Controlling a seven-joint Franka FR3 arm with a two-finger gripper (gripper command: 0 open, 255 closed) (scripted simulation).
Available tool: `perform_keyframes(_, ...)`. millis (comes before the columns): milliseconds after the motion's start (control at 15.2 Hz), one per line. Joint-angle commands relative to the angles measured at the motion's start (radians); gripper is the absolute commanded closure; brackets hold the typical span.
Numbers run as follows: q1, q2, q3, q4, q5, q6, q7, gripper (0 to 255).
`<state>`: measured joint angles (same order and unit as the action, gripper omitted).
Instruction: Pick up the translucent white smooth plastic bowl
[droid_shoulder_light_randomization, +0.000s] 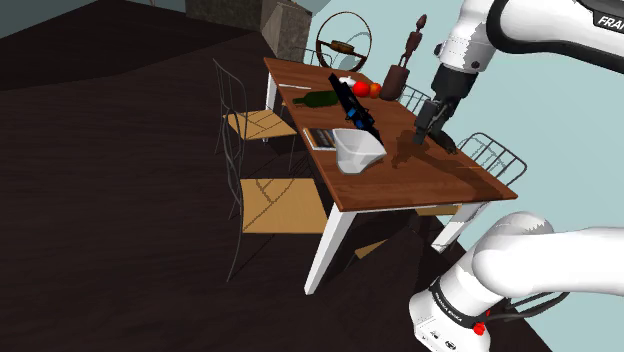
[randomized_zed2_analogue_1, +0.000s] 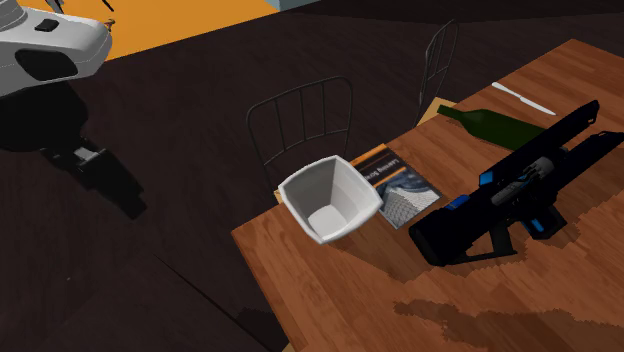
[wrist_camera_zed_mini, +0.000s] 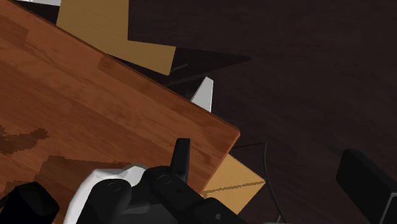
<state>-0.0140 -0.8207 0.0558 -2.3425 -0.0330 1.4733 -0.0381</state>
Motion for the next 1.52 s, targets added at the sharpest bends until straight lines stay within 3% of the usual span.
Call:
perform_keyframes(0, 0.0, 0.0, 0.0, 0.0, 0.0, 0.0, 0.0, 0)
perform_keyframes(726, -0.067, 0.328, 0.086, -0.013, -0.125, 0.349, 0.145, 0)
perform_keyframes(1452, -0.147, 0.74, 0.141, 0.162, -0.362, 0.553, 0.365, 0)
